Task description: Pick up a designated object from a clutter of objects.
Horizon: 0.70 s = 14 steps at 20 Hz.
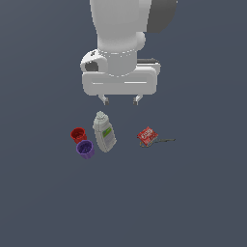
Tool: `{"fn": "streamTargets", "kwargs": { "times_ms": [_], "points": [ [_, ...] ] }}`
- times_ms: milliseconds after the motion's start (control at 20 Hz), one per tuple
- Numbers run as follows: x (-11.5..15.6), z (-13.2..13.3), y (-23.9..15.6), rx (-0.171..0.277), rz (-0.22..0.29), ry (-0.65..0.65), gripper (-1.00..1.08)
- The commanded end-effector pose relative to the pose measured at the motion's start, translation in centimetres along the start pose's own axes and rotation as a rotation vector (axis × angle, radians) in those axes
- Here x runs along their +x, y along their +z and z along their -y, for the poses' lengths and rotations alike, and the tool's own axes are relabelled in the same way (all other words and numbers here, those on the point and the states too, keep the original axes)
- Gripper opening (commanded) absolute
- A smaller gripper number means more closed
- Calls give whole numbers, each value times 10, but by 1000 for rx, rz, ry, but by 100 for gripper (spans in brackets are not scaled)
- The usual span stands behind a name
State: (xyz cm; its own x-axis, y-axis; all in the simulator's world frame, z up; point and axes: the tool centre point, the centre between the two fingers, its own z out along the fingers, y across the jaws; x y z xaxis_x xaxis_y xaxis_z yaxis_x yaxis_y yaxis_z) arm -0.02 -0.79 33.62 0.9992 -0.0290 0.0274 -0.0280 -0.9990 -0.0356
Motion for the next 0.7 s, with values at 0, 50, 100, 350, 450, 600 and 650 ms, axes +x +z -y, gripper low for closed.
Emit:
{"fn": "streamTargets", "kwargs": {
  "times_ms": [0,50,100,350,450,600,650],
  "points": [
    [0,0,0,0,0,0,100],
    [0,0,0,0,1,0,100],
    [0,0,1,2,4,0,100],
    [-4,3,11,15,41,3,100],
    [-5,3,13,17,47,3,100],
    [-4,3,13,17,44,3,100],
    [-4,3,13,16,44,2,100]
  ]
}}
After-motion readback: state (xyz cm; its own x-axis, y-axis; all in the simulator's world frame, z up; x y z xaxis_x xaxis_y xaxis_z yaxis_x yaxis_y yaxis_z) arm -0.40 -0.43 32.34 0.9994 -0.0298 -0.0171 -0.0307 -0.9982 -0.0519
